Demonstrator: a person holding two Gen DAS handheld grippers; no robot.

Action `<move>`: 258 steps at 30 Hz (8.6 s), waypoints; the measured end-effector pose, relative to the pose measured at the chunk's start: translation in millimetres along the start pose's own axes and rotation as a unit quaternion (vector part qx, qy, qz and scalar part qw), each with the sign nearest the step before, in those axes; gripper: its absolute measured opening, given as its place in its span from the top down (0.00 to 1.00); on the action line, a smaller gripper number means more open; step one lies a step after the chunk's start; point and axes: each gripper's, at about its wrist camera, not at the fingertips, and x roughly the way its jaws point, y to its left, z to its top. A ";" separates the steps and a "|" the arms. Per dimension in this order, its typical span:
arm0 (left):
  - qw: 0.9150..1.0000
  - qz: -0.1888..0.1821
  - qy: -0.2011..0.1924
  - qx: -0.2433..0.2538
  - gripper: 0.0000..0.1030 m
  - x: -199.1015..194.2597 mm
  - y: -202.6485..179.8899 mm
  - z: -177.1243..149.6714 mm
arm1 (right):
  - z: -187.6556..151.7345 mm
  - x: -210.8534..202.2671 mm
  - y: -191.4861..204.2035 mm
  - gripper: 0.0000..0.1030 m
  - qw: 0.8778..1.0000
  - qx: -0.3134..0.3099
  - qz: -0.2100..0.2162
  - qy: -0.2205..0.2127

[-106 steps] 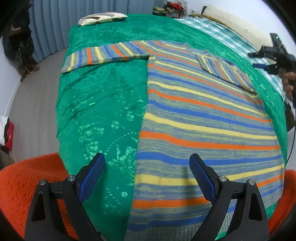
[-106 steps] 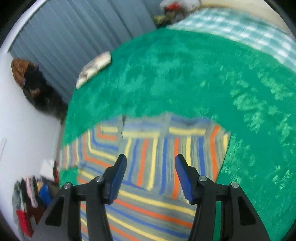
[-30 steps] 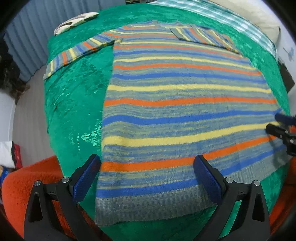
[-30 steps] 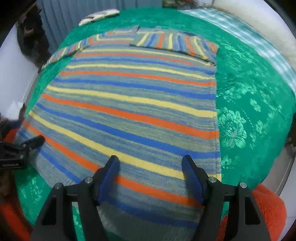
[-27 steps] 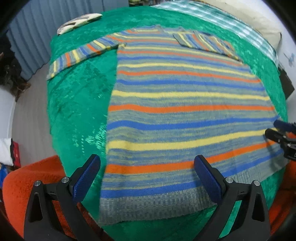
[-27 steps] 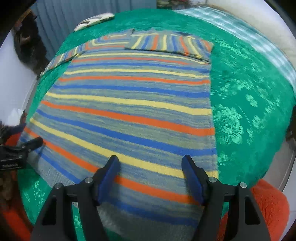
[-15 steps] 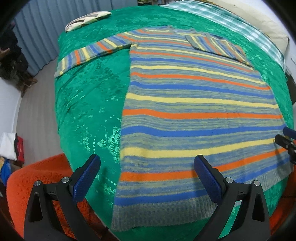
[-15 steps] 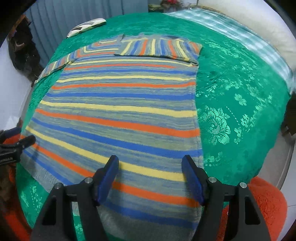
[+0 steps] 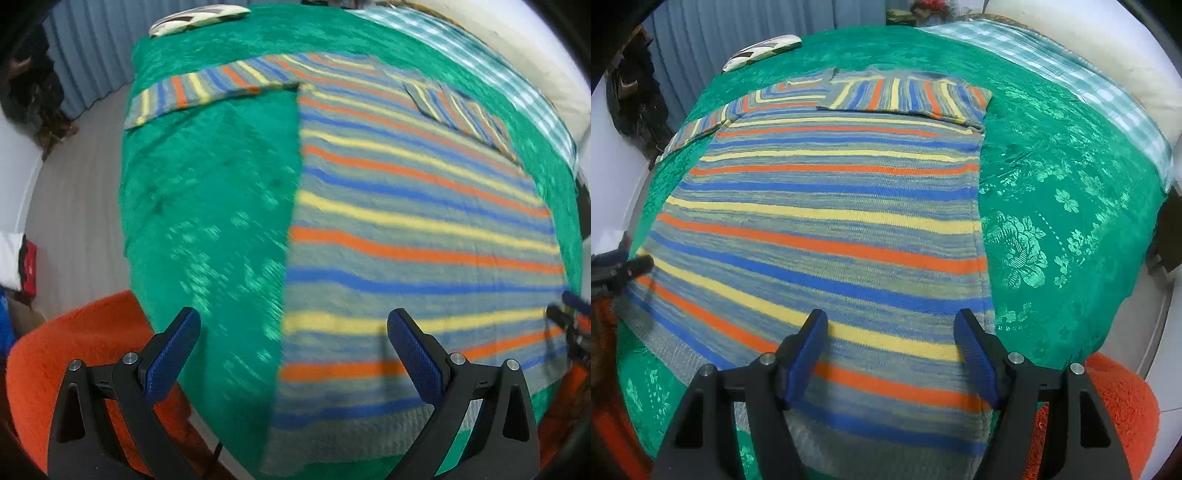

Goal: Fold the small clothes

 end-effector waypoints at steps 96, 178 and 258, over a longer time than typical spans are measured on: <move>0.996 -0.061 -0.057 0.000 0.43 82.5 -27.7 256.7 | -4.5 21.9 17.4 0.13 0.998 -0.040 0.058 -0.005; 0.993 -0.034 0.088 0.072 0.01 3.2 -40.0 -75.4 | -43.4 1.3 6.0 0.41 0.994 -0.037 0.053 0.093; 0.993 -0.037 0.084 0.073 0.00 12.1 -36.2 -75.0 | -44.8 10.5 28.5 0.25 0.993 -0.090 -0.012 0.076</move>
